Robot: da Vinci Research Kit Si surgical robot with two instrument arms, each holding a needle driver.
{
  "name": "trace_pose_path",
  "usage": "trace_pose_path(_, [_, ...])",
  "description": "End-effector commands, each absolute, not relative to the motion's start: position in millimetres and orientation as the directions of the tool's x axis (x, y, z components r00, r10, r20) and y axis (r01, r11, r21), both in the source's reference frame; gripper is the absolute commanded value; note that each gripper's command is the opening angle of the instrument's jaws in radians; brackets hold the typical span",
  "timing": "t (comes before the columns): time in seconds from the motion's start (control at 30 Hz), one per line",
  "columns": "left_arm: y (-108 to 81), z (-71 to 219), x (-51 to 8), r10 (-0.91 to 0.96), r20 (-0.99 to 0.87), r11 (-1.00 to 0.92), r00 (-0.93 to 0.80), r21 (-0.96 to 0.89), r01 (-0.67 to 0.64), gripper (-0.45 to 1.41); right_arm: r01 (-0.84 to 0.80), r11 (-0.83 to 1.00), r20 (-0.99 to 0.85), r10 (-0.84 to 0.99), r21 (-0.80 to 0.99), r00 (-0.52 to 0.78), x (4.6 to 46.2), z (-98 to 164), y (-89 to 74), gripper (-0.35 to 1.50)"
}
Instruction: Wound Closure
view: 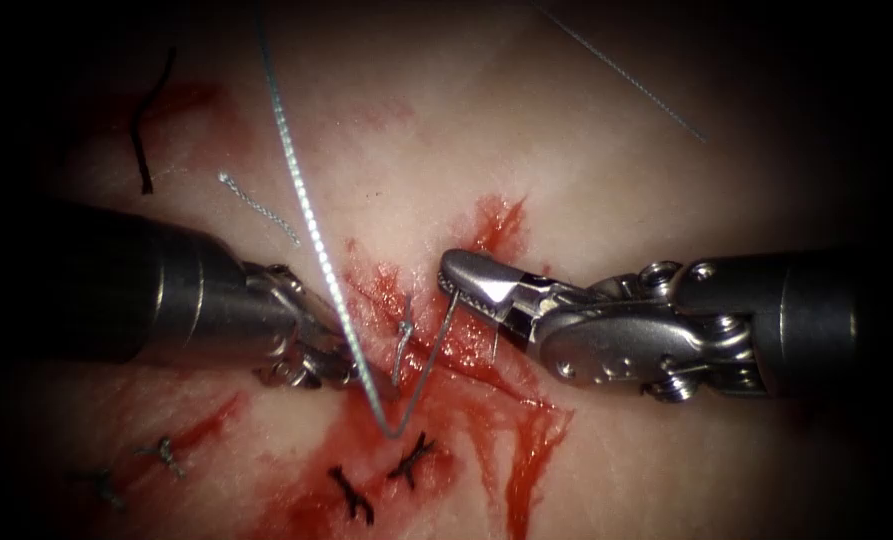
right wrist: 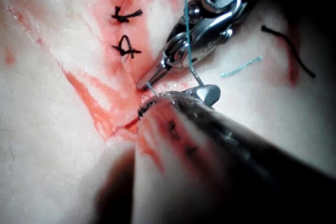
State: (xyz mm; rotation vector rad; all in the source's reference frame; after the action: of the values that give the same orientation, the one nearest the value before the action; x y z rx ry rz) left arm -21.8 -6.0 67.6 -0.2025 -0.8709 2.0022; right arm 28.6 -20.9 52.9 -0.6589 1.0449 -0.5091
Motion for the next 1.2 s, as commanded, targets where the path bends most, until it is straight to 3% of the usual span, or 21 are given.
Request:
trace_pose_path(0.03, [-6.3, 68.1, -22.3, 0.800, 0.190, -0.333, -0.570, -0.649, -0.684, -0.45, 0.069, 0.696, -0.612, -0.671, -0.715, 0.418, 29.5, 53.1, -21.0, -0.35])
trace_pose_path(1.2, [-6.3, 68.0, -22.2, 0.799, 0.190, -0.333, -0.570, -0.650, -0.683, -0.45, 0.158, 0.690, -0.598, -0.701, -0.707, 0.388, 30.1, 56.1, -25.1, -0.35])
